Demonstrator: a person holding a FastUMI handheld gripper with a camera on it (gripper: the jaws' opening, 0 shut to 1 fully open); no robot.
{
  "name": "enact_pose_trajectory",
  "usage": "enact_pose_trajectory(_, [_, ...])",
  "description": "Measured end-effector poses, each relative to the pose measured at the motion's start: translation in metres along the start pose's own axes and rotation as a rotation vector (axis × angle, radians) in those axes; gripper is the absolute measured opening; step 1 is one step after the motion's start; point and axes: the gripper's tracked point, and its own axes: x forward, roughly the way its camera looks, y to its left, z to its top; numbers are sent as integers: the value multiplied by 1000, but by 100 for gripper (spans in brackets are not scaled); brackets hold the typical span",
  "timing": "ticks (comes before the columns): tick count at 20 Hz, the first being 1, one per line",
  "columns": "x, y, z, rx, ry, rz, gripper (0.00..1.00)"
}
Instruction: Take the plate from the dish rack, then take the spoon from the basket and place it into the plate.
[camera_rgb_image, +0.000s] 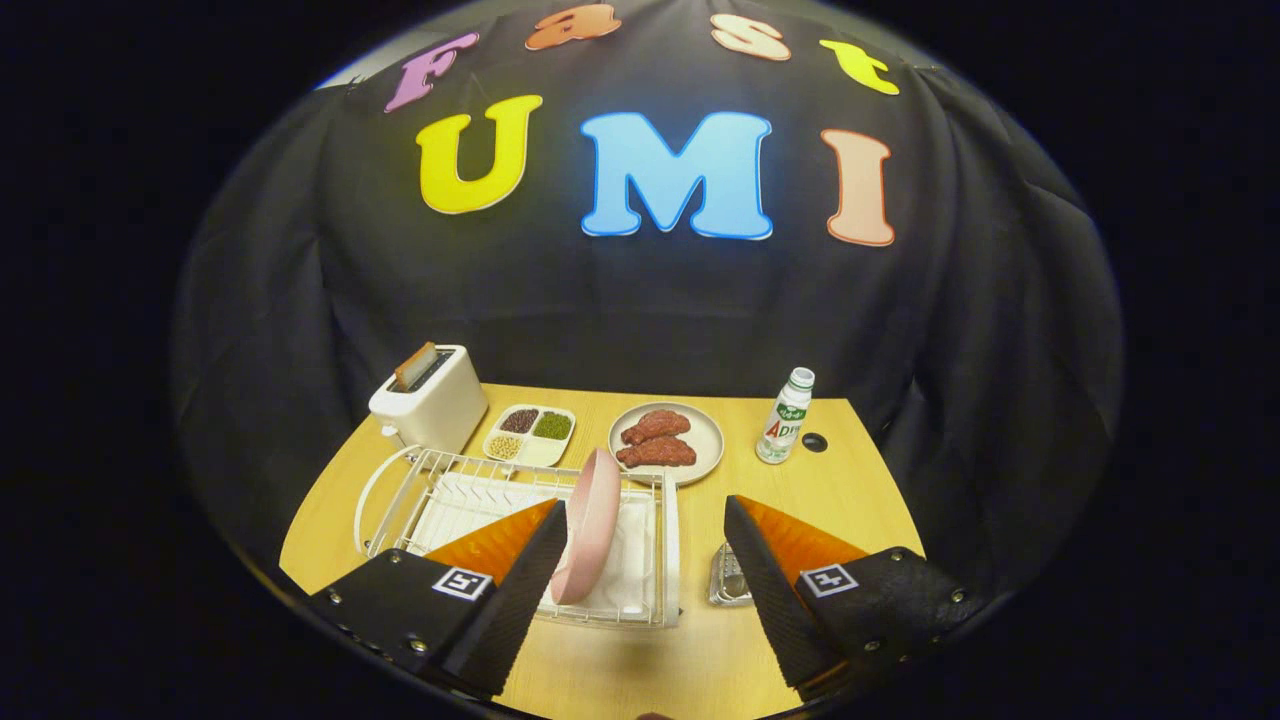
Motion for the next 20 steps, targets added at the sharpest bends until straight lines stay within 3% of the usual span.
enact_pose_trajectory(9, [68,24,-23,-20,206,-94,96])
enact_pose_trajectory(12, [86,26,-28,-31,254,-131,87])
enact_pose_trajectory(14, [97,25,-34,-40,302,-149,87])
enact_pose_trajectory(17, [109,19,-40,-14,364,-185,78])
enact_pose_trajectory(19, [114,12,-41,-16,383,-231,64])
enact_pose_trajectory(20, [115,7,-45,-18,395,-266,46])
